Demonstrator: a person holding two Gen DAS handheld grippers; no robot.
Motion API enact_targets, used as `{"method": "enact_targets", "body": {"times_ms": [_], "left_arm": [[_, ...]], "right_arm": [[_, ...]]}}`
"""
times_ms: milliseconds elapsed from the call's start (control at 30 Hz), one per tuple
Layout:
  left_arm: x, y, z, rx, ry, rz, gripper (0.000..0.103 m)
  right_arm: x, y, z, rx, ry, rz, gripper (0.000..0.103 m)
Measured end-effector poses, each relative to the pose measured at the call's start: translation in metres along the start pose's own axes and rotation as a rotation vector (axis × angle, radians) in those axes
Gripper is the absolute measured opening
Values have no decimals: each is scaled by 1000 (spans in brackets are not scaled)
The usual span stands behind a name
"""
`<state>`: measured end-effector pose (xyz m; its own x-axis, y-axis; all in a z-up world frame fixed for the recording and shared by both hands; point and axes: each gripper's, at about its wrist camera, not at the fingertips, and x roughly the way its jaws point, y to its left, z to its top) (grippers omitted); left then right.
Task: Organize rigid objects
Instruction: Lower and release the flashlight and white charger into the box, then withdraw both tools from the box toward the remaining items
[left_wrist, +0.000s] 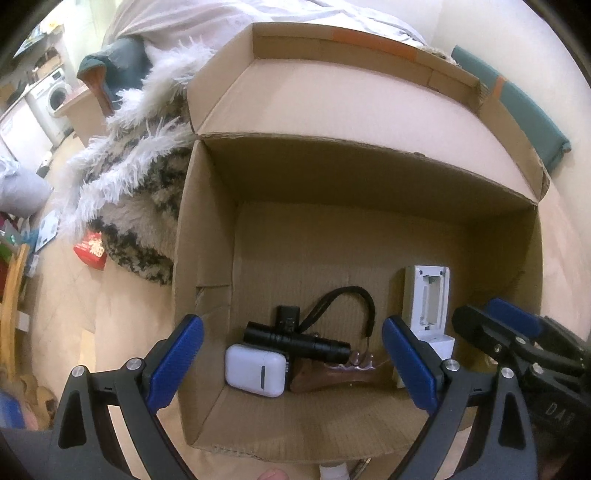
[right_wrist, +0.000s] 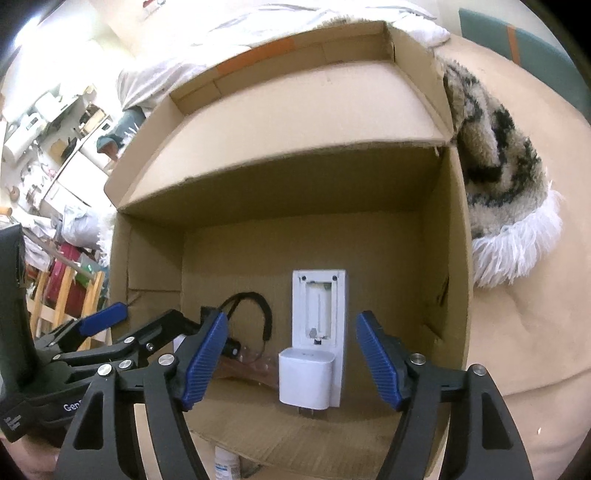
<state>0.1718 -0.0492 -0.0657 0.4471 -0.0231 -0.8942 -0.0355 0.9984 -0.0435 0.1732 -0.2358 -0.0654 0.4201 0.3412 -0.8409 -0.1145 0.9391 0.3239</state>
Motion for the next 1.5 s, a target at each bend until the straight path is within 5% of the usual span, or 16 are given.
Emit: {"method": "enact_targets", "body": {"times_ms": [400, 833, 1300, 1500], "left_arm": [[-4, 1, -2, -22, 28, -30, 97], [-59, 31, -21, -60, -34, -13, 97], [-38, 71, -75, -165, 72, 71, 97], [-33, 80, -79, -219, 101, 59, 97]], "right_arm": [[-2, 2, 2, 1, -12, -1, 76], [-55, 1, -25, 4, -60, 53, 76], [-35, 11, -75, -36, 113, 83, 77], [-31, 28, -80, -121, 92, 23, 82]]}}
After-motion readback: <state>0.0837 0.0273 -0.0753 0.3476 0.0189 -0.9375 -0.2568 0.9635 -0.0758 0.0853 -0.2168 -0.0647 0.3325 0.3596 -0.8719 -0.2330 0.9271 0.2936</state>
